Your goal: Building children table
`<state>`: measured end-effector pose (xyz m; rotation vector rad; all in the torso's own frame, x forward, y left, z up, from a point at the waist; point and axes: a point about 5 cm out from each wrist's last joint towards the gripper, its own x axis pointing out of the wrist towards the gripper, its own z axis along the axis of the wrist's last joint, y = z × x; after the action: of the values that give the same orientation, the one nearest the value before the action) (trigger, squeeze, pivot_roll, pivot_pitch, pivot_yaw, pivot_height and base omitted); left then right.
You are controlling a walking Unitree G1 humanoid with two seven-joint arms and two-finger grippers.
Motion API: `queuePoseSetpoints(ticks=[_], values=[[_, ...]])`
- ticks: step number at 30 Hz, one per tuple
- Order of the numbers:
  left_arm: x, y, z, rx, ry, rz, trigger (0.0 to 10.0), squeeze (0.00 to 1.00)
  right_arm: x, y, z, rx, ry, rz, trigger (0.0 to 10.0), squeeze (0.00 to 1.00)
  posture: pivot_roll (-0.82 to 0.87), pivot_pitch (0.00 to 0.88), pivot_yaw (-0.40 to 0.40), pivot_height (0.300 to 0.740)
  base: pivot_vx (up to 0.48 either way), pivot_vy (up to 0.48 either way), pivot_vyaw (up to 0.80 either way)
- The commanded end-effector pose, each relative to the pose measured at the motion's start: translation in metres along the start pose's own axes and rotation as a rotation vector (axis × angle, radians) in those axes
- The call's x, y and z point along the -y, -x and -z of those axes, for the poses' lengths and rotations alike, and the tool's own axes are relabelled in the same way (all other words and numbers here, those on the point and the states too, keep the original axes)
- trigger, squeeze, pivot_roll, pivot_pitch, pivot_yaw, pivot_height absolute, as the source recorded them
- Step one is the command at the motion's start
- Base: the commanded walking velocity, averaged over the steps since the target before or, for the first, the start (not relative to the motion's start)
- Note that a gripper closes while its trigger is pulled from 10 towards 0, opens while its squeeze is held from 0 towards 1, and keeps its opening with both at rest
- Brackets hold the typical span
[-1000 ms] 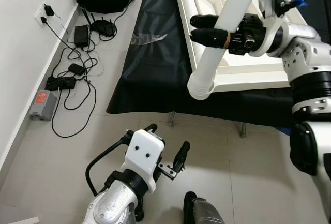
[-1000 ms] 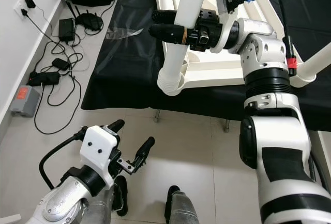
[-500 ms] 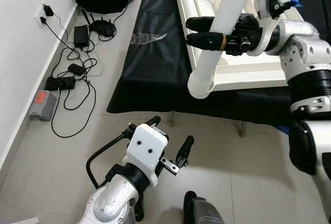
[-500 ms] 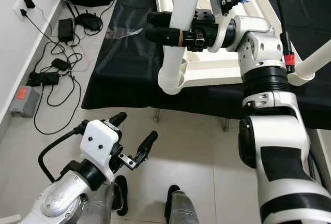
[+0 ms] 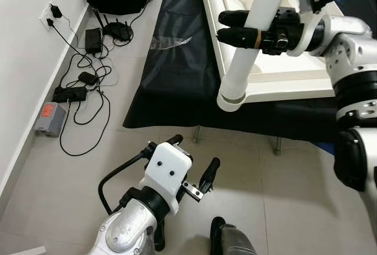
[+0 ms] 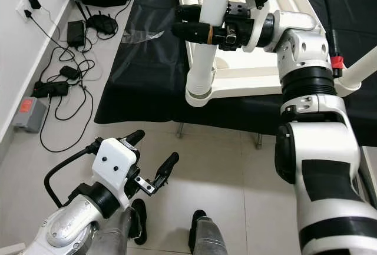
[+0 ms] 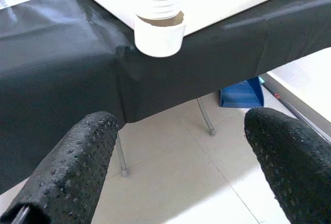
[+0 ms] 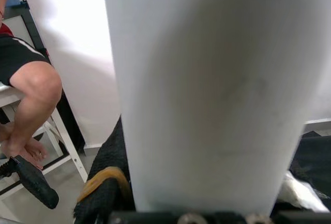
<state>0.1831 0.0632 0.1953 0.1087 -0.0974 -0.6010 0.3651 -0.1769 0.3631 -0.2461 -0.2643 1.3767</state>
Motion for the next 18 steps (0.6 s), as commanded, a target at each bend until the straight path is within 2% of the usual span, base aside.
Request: queuePoseSetpoints(ticks=[1,8,18], values=[[0.004,0.004,0.0,-0.013,-0.002,0.022,10.0,0.0,0.001,0.005,-0.005,-0.004,0.019,0.002,10.0,0.0,0.22,0.343,-0.028,0.74,0.0,0.0,0.0],[0.002,0.006,0.0,-0.021,-0.015,0.025,10.0,0.0,-0.002,0.016,0.002,0.0,0.015,0.017,10.0,0.0,0.23,0.345,-0.008,0.74,0.0,0.0,0.0],[0.0,0.004,0.0,-0.02,-0.026,0.024,10.0,0.0,-0.009,0.018,0.009,0.032,0.005,0.01,10.0,0.0,0.23,0.337,-0.001,0.74,0.0,0.0,0.0]])
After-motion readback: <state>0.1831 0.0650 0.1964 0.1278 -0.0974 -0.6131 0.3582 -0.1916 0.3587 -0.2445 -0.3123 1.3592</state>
